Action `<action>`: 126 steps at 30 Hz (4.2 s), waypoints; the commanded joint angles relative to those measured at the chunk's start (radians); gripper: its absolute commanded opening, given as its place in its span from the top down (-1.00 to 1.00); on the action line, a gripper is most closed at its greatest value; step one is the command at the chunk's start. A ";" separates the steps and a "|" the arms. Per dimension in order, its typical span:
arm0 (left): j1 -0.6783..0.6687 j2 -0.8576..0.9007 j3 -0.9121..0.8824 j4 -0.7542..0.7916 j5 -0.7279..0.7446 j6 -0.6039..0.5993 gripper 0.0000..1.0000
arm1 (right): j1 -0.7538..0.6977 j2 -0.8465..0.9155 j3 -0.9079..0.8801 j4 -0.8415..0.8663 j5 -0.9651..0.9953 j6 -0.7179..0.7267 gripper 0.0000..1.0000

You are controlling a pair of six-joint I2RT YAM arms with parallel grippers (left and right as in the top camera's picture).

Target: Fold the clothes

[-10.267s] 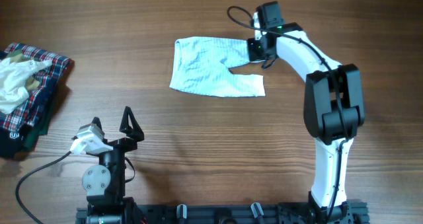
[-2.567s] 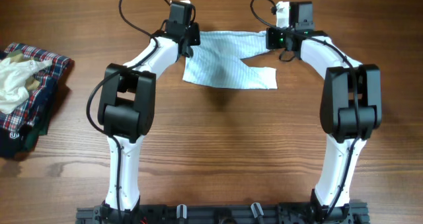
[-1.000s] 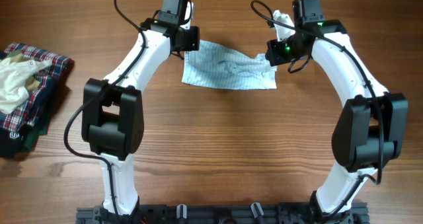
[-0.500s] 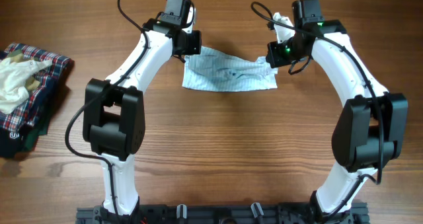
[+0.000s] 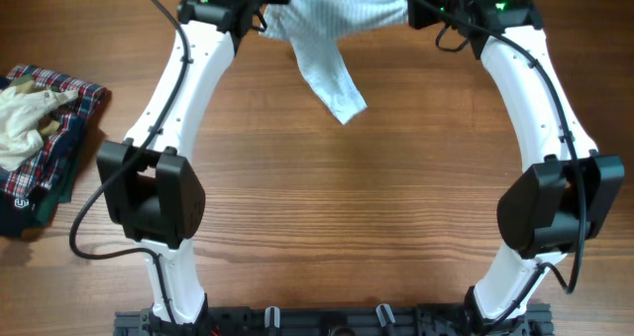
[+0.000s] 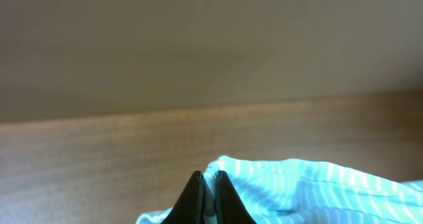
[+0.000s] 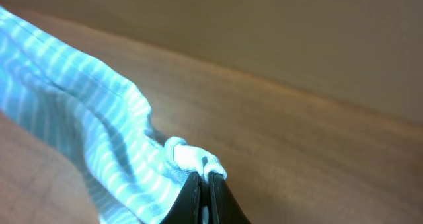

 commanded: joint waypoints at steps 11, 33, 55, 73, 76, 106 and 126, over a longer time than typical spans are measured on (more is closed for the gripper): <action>-0.003 -0.034 0.038 -0.420 0.012 0.071 0.92 | -0.019 -0.024 0.010 -0.310 0.028 0.006 0.92; -0.168 -0.018 -0.026 -0.664 0.011 -0.071 0.92 | -0.019 -0.024 -0.170 -0.437 0.220 0.143 0.91; -0.410 -0.312 -0.026 -0.694 -0.122 -0.251 0.92 | -0.018 -0.489 -0.171 -0.670 0.216 0.270 0.91; -0.145 0.225 -0.026 -0.275 -0.183 -0.212 0.92 | -0.014 0.197 -0.171 0.042 0.189 0.240 0.91; -0.126 0.285 -0.026 -0.185 -0.183 -0.213 0.92 | -0.004 0.225 -0.171 0.096 0.190 0.241 0.91; -0.003 0.112 0.006 -0.555 -0.055 -0.039 0.53 | 0.037 0.005 -0.298 -0.471 -0.003 0.269 0.91; 0.047 0.112 -0.018 -0.583 -0.055 -0.090 0.81 | 0.092 0.004 -0.641 -0.127 0.448 0.346 0.91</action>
